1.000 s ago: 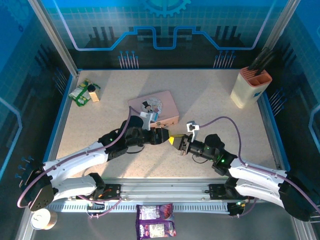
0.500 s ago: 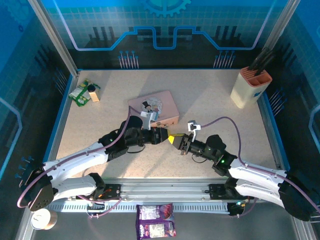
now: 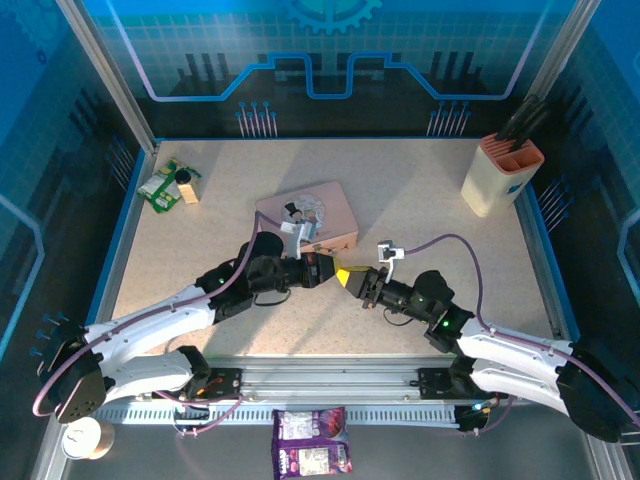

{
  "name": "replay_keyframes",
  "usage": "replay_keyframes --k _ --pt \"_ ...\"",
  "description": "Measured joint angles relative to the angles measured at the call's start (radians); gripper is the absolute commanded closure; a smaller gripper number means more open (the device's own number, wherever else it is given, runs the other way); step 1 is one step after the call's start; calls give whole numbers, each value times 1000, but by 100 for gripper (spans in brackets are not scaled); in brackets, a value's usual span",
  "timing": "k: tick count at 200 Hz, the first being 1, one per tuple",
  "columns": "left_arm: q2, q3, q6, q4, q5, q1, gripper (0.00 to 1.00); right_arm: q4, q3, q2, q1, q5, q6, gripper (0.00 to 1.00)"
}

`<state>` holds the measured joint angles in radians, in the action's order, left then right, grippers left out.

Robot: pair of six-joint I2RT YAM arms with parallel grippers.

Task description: Unlock a padlock with a key

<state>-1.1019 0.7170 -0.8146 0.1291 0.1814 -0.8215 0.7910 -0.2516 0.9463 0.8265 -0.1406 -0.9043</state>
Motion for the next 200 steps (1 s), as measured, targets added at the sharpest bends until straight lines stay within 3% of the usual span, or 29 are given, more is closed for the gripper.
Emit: replay_keyframes --k 85,106,200 --pt "18 -1 -25 35 -19 -6 100 114 22 10 0 0 -43 81" --pt "23 -1 -25 34 -28 -6 100 119 24 9 0 0 -45 75" --pt "47 -2 -26 34 -65 -6 100 131 29 -10 0 -10 -46 76"
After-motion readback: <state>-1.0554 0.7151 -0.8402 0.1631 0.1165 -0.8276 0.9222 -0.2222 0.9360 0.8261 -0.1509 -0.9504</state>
